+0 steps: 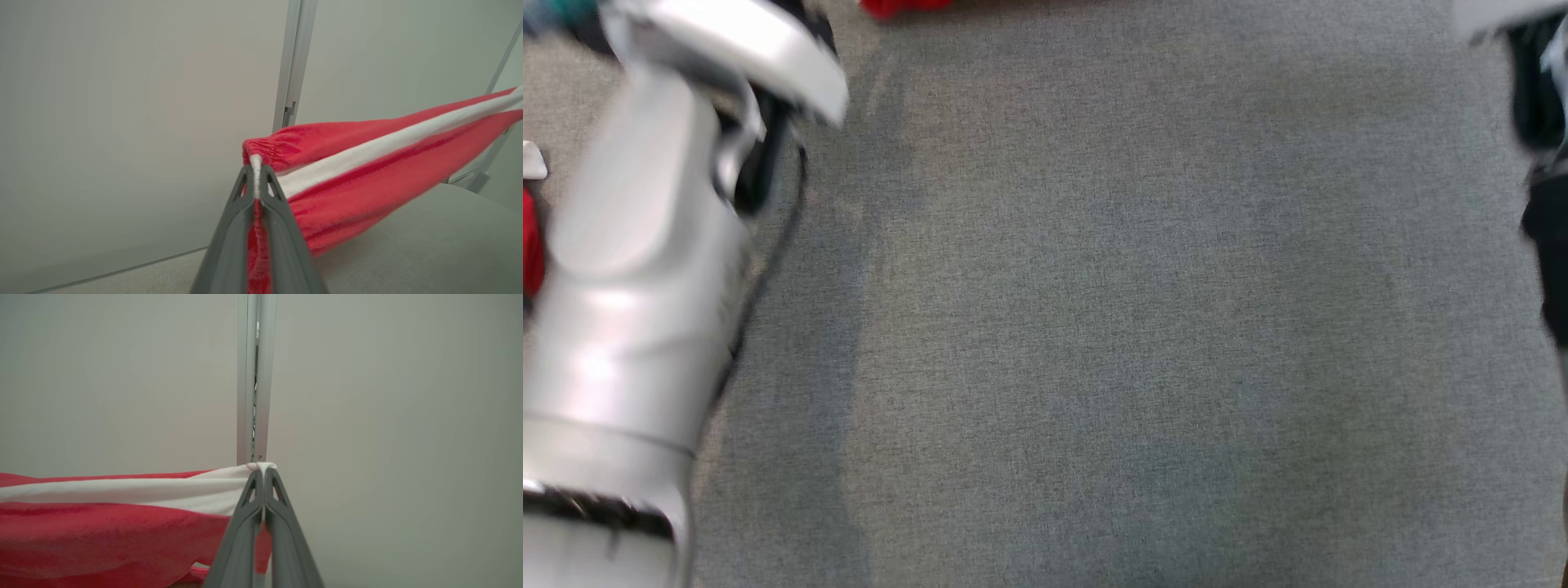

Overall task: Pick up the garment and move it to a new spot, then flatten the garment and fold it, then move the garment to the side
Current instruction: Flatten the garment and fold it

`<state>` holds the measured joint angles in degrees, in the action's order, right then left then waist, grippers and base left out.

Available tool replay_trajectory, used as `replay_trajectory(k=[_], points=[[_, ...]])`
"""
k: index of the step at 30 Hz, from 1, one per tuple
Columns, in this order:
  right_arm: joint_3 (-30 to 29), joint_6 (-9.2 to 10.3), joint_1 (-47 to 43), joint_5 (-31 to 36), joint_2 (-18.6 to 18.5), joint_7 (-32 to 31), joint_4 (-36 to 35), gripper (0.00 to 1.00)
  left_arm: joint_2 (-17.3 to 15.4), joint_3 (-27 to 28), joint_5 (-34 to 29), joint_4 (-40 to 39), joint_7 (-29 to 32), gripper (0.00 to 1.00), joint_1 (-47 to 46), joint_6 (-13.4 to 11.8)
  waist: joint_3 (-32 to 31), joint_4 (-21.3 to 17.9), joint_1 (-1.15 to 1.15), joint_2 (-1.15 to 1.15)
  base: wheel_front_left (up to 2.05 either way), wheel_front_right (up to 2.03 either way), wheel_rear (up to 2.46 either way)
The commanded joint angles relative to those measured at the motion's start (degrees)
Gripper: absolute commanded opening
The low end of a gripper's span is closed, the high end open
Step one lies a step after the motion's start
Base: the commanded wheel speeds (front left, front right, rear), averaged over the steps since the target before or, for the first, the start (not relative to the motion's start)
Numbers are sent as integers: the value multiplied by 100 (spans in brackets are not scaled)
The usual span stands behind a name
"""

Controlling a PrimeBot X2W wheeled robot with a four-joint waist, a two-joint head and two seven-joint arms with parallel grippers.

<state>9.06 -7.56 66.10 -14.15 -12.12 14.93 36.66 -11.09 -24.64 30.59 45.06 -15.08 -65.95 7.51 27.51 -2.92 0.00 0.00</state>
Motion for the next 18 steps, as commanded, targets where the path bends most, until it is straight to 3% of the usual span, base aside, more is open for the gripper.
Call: replay_trajectory(k=[1,8,18], points=[[131,11,-596,-157,-109,36,-89,0,57,51,173,-51,-9,0,557,-7,-49,25,0,0,0,0,0],[187,11,-2352,-538,-233,37,-389,0,315,199,369,-230,-9,0,2361,-7,-445,51,0,0,0,0,0],[63,12,-4450,-819,16,38,-692,0,496,289,464,-617,-4,0,4575,-7,-1465,-29,0,0,0,0,0]])
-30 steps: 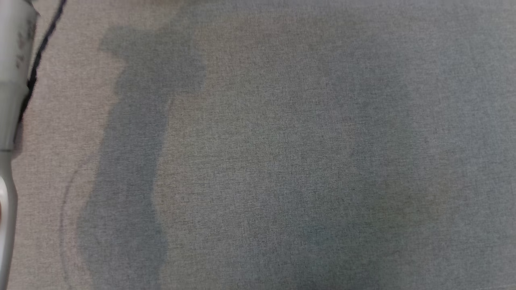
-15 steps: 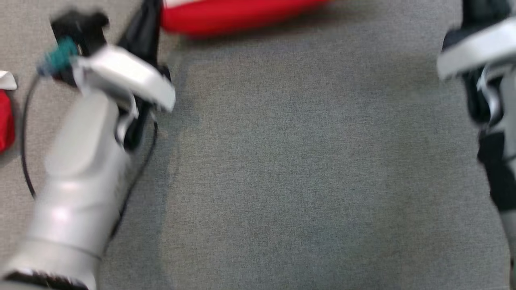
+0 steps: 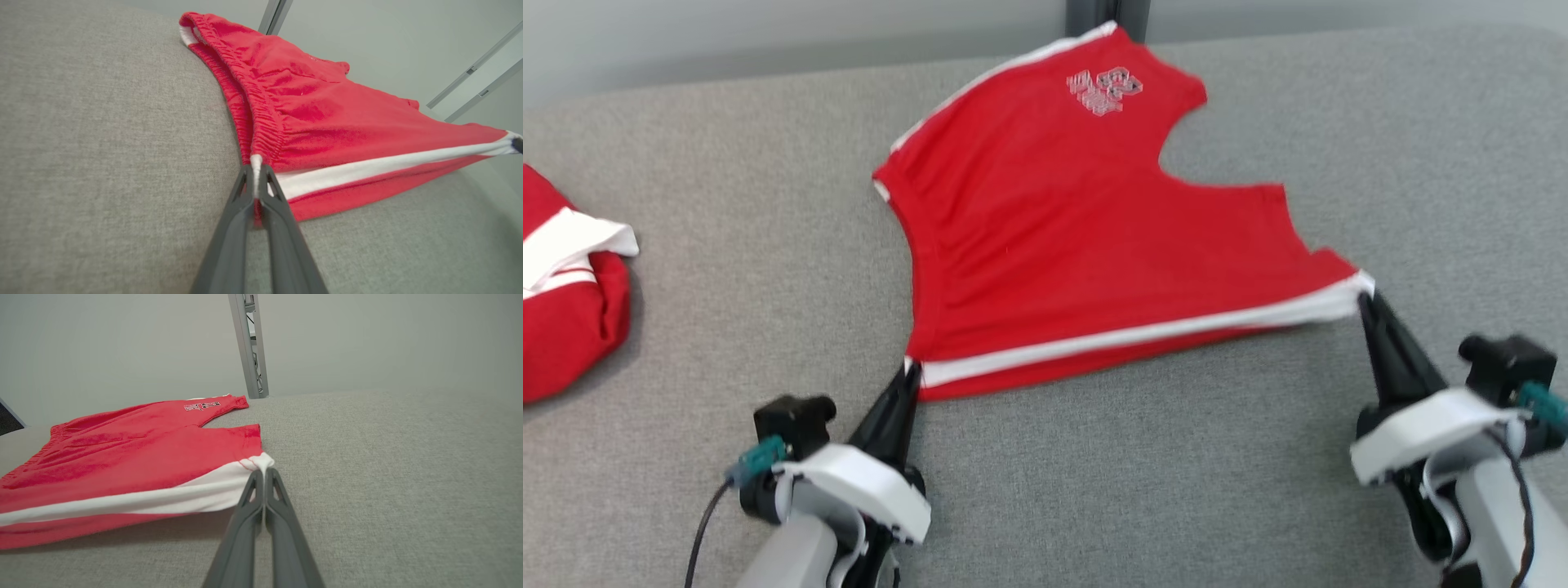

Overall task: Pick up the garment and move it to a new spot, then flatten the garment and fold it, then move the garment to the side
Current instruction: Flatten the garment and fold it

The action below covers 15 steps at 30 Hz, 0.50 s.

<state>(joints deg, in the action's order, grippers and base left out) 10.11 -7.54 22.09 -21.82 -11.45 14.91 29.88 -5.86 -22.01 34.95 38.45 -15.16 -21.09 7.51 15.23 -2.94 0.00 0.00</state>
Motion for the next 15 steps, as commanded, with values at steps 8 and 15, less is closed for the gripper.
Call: replay_trajectory(k=[8,15], points=[[-20,9,-1274,-45,166,39,149,0,47,188,-77,-189,1,0,1252,-7,-1098,-52,0,0,0,0,0],[47,9,-2252,13,311,39,214,0,85,307,-251,-305,2,0,2267,-6,-1621,-51,0,0,0,0,0]])
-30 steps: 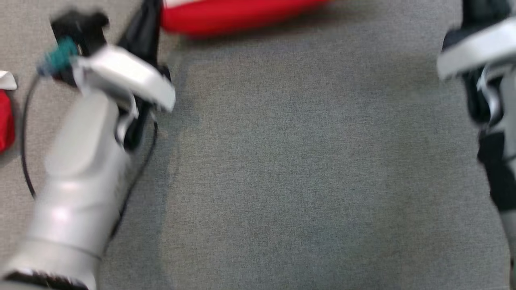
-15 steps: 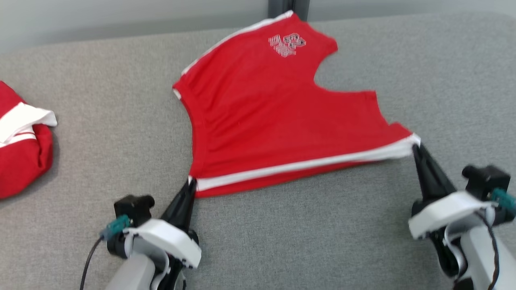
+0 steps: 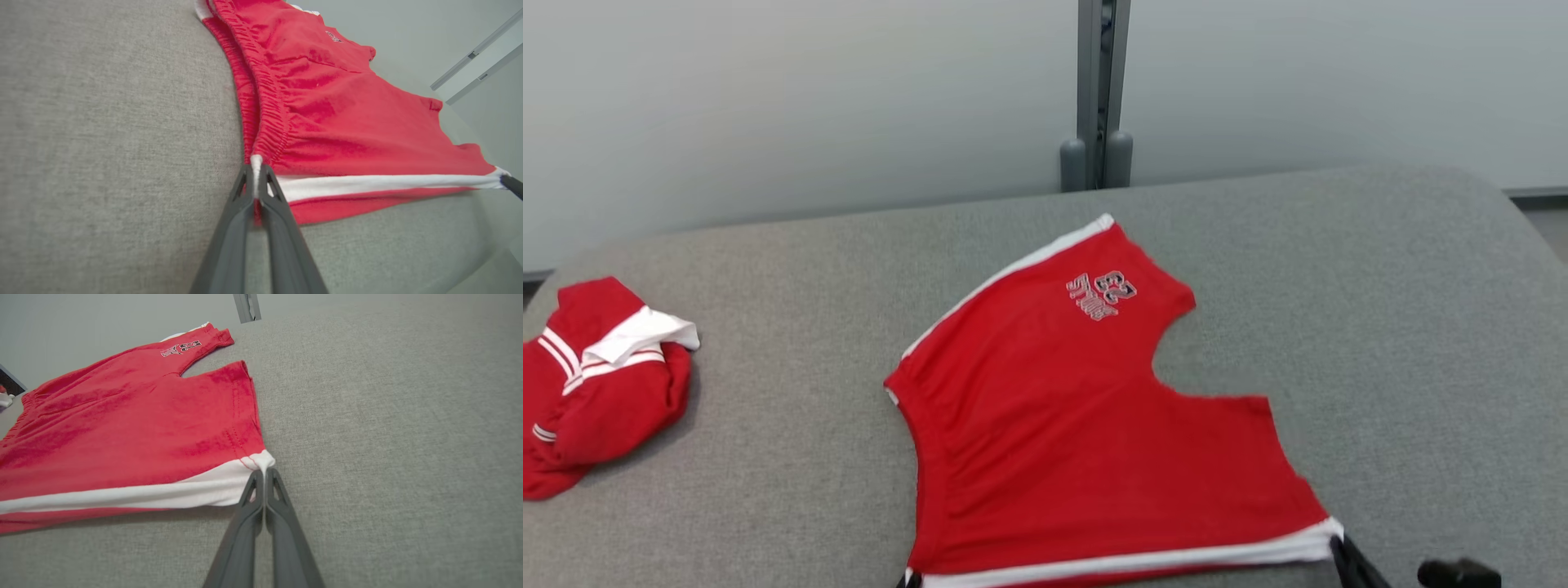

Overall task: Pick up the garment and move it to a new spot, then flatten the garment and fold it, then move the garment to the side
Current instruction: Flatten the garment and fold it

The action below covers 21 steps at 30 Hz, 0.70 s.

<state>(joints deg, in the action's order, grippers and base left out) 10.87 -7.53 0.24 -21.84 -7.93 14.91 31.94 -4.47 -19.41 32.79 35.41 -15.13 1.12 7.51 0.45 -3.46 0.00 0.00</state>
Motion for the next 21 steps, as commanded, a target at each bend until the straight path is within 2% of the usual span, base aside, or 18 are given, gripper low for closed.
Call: replay_trajectory(k=[1,11,15,21], points=[[-45,7,-169,10,-40,39,7,0,-53,73,-53,-12,-1,0,154,-6,-186,12,0,0,0,0,0],[-377,12,-593,85,-95,40,-422,0,-110,224,-258,-383,-6,0,618,-7,-284,197,0,0,0,0,0],[-483,12,-272,29,-70,40,-722,0,-100,247,-419,-788,-5,0,407,-8,-149,360,0,0,0,0,0],[-419,9,531,95,-176,40,-671,0,-27,253,-384,-1298,-5,0,13,-6,97,601,0,0,0,0,0]])
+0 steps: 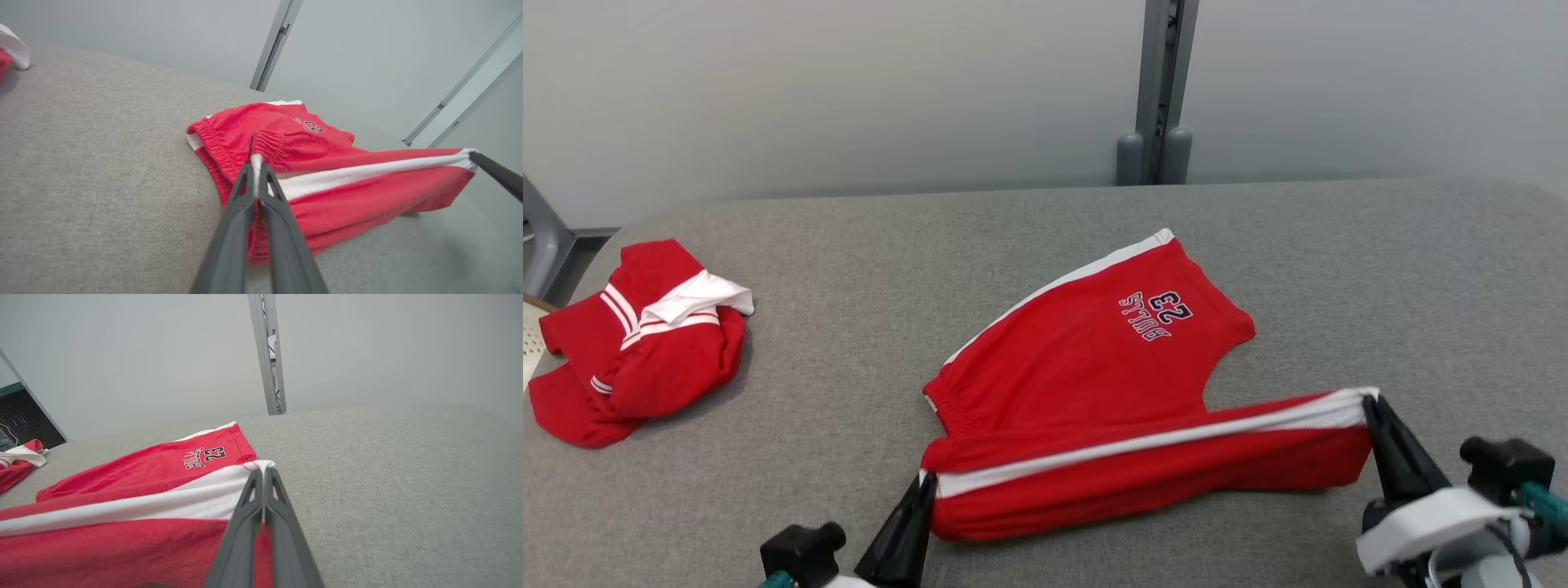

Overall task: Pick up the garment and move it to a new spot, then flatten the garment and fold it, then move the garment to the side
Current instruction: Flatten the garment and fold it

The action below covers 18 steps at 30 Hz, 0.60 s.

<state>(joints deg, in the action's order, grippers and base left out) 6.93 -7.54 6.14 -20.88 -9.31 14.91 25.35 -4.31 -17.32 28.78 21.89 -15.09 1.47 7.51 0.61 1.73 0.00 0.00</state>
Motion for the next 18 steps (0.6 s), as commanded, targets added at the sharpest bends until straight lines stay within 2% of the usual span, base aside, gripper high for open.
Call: replay_trajectory(k=[1,11,18], points=[[-14,10,148,19,-53,40,25,0,-28,36,13,-31,-9,0,-139,-6,167,136,0,0,0,0,0],[199,7,2375,332,-297,33,1113,0,100,20,188,-5,-9,0,-1268,-6,1014,668,0,0,0,0,0],[266,7,3479,633,-439,33,1872,0,121,-198,458,20,-10,0,-1843,-6,1523,954,0,0,0,0,0]])
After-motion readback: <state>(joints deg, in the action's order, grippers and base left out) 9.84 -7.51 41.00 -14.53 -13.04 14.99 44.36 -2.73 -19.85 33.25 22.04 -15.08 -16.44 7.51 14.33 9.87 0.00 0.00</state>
